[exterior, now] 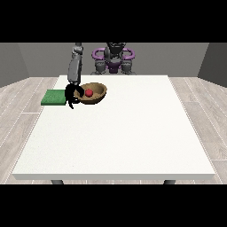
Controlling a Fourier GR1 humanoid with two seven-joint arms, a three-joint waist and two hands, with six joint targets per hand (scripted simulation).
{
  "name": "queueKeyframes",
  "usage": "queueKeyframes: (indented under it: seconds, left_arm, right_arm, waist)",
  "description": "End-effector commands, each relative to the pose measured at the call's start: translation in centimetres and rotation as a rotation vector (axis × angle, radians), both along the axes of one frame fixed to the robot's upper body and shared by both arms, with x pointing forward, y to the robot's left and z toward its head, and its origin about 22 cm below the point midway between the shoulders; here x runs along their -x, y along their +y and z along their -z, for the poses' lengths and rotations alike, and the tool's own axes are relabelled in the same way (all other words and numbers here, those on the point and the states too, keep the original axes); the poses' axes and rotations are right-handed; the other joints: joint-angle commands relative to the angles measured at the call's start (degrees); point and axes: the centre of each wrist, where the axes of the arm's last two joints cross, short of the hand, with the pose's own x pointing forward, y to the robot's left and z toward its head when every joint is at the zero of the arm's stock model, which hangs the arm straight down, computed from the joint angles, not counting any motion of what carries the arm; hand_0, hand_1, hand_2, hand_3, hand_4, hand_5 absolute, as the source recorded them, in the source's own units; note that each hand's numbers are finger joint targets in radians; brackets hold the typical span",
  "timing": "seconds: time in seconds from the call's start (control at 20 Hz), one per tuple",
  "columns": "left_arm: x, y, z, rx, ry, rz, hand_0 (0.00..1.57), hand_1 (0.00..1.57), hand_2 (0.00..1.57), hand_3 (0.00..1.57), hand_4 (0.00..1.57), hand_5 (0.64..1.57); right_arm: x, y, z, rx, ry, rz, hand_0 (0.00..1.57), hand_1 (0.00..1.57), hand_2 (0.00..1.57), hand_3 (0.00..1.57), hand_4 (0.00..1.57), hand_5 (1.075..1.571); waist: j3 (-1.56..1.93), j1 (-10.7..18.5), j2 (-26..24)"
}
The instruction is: Pick the cup and pour the ball into the bowl, then pick the bowl and place it on the pad
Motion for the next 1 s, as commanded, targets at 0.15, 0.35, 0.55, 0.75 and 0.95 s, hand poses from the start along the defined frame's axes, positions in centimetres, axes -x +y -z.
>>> queueKeyframes:
  seconds: [0.15,0.35,0.55,0.75,0.95]
  left_arm:
    - [-0.6,1.1,2.4,0.023,0.074,-0.004,0.0,0.0,0.0,0.0,1.19,1.526]
    - [-0.5,3.0,4.3,0.035,0.137,-0.04,0.0,0.0,0.0,0.0,1.2,1.534]
    - [-0.1,5.1,5.9,0.035,0.15,-0.091,0.0,0.0,0.0,0.0,1.2,1.537]
    - [0.4,5.8,7.4,0.038,0.162,-0.127,0.0,0.0,0.0,0.0,1.2,1.541]
    - [1.8,8.3,8.8,0.038,0.149,-0.153,0.0,0.0,0.0,0.0,1.21,1.545]
  right_arm:
    - [2.3,-7.3,-2.5,0.178,0.335,0.145,1.57,1.57,1.57,1.25,1.01,1.546]
    - [1.4,-8.3,-5.1,0.164,0.4,0.142,1.57,1.57,1.57,1.04,1.03,1.556]
    - [0.2,-11.3,-10.9,0.249,0.435,0.102,1.57,1.57,1.57,0.87,1.06,1.556]
    - [-0.4,-13.1,-14.4,0.273,0.466,0.077,1.57,1.57,1.57,0.68,1.09,1.568]
    - [0.7,-15.9,-17.3,0.265,0.438,0.061,1.57,1.57,1.57,0.57,1.09,1.564]
  waist:
    - [1.43,-1.2,-1.3]
    - [1.4,-3.3,-5.2]
    - [1.62,-6.7,-5.4]
    - [1.82,-8.0,-6.5]
    - [1.85,-9.9,-6.1]
